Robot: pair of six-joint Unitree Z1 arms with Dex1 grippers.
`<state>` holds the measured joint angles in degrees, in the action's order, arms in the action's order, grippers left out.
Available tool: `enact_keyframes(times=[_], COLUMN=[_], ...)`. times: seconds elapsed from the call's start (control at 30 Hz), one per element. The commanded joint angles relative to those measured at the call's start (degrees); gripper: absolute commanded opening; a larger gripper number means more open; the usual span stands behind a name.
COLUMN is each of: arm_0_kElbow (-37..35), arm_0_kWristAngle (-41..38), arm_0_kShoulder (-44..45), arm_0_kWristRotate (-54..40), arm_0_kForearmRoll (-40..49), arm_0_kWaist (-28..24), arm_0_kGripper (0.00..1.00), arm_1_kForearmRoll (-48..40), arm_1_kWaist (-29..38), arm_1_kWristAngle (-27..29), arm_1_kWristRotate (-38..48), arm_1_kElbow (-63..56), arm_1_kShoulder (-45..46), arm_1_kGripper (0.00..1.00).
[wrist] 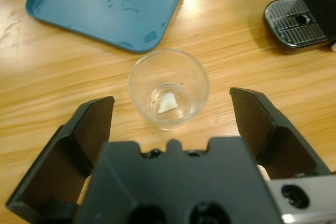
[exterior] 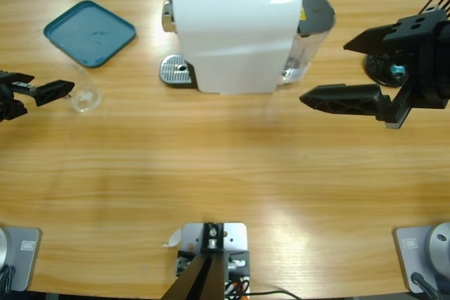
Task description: Pour coffee
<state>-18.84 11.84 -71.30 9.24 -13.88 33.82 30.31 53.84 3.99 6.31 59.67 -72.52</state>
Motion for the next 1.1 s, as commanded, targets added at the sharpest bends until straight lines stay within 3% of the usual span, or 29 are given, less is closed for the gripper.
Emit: enact_keyframes(times=[0.03,0.63,0.93,1.1], arm_0_kElbow=[0.00,-1.09,-1.14,-1.58], arm_0_kWristAngle=[0.90,0.90,-0.09,-5.48], arm_0_kShoulder=[-9.92,-18.96,-20.56,-18.24], arm_0_kWristRotate=[0.43,0.38,-0.17,-3.87], arm_0_kForearmRoll=[-4.38,-8.80,-9.66,-10.82], arm_0_kWaist=[-2.44,-3.48,-3.35,-0.51], arm_0_kGripper=[0.945,0.923,0.656,0.637], arm_1_kForearmRoll=[-0.34,-1.03,-0.98,-0.82], arm_1_kWaist=[-0.84,-1.81,-3.32,-4.07], arm_1_kWristAngle=[-0.23,-0.04,-0.13,-0.22], arm_1_kWristRotate=[0.81,0.54,-0.07,-0.58], arm_1_kElbow=[-2.38,-2.33,-2.65,-3.18], arm_1_kShoulder=[1.82,1.40,1.70,2.40], arm_1_kGripper=[1.000,1.000,1.000,1.000])
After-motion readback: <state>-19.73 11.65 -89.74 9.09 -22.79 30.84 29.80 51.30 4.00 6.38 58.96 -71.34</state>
